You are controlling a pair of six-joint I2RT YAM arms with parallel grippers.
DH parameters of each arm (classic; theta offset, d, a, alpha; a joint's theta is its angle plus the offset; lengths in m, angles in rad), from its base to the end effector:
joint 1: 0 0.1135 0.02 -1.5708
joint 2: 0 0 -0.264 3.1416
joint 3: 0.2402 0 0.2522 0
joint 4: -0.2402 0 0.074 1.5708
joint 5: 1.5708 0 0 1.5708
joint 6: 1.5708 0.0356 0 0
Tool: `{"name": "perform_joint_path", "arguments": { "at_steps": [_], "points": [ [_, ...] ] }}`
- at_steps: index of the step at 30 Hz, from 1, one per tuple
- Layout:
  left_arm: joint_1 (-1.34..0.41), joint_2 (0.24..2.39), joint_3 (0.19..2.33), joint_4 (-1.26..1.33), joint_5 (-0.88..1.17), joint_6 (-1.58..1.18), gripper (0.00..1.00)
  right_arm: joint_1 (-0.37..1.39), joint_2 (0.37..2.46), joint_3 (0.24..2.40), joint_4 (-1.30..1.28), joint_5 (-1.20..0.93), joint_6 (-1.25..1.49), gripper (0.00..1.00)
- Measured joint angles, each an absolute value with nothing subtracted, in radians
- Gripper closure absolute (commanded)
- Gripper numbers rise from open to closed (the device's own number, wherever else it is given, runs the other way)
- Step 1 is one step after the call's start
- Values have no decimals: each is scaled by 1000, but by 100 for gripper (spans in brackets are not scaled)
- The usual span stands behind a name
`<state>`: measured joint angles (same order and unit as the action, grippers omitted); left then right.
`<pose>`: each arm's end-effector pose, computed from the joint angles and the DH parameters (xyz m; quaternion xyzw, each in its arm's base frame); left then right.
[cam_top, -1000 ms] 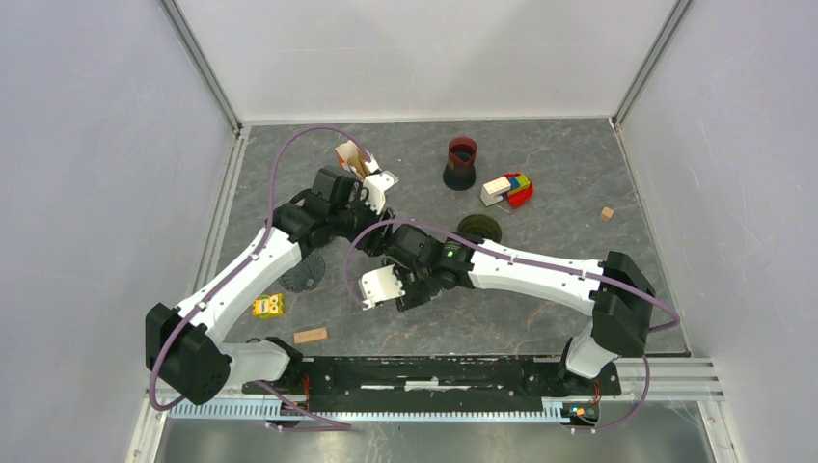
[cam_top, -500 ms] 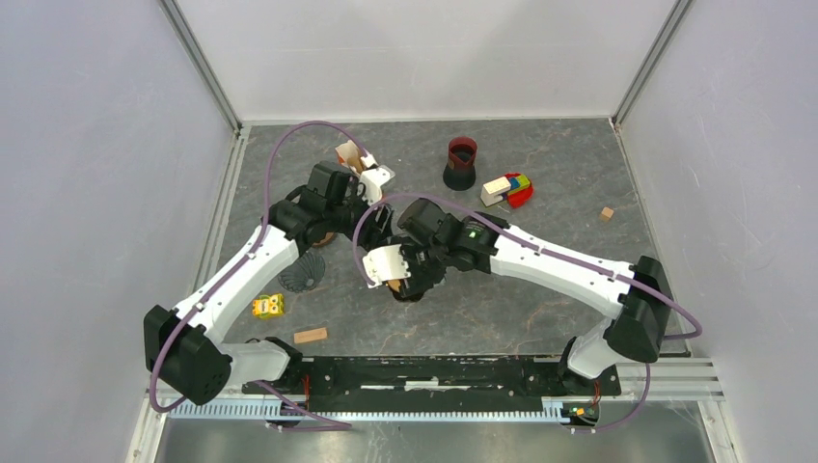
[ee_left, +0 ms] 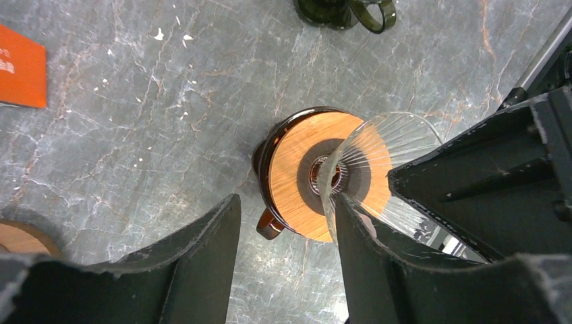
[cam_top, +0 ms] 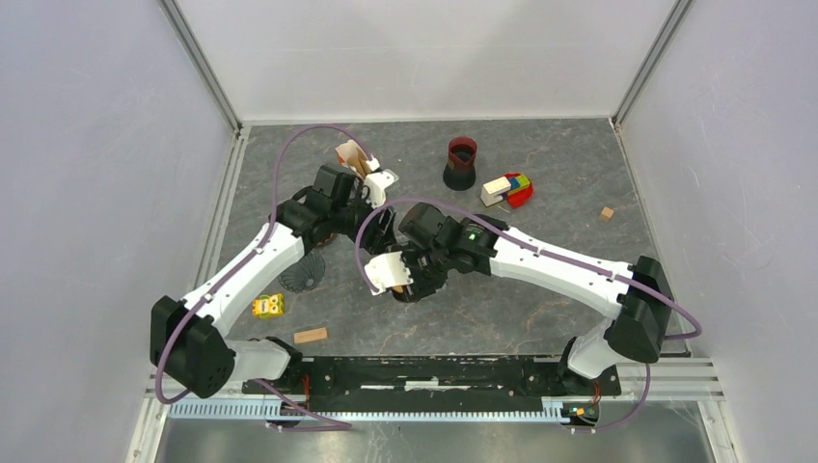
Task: Place the coffee filter in the dripper
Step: Adjust the coffee dripper in the dripper holder.
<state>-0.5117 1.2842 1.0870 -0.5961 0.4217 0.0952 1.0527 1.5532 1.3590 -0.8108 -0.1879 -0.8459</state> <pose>0.2301 -0.1459 0.3017 0.3461 0.8398 -0.2661 0.3226 0.1555 0.2863 0.2971 -0.7925 0.5354 0.1183 0.2671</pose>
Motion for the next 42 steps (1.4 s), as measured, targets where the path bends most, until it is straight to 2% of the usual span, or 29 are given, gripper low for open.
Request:
{"name": "perform_joint_path", "arguments": {
  "at_steps": [4, 10, 22, 26, 36, 42],
  "points": [
    [-512, 1302, 1064, -588, 432, 95, 41, 1053, 1553, 1348, -812, -194, -854, 33],
    [-512, 1314, 1054, -566, 453, 95, 48, 1053, 1555, 1336, -817, -200, -863, 42],
    [-513, 1361, 1051, -524, 479, 94, 83, 1053, 1596, 1318, -790, -178, -873, 66],
    [-513, 1361, 1037, -503, 502, 93, 98, 1052, 1601, 1318, -771, -176, -878, 77],
    [-512, 1331, 986, -431, 532, 91, 98, 1056, 1608, 1315, -753, -175, -887, 96],
    [-512, 1320, 967, -402, 531, 91, 98, 1061, 1605, 1306, -741, -163, -886, 100]
  ]
}}
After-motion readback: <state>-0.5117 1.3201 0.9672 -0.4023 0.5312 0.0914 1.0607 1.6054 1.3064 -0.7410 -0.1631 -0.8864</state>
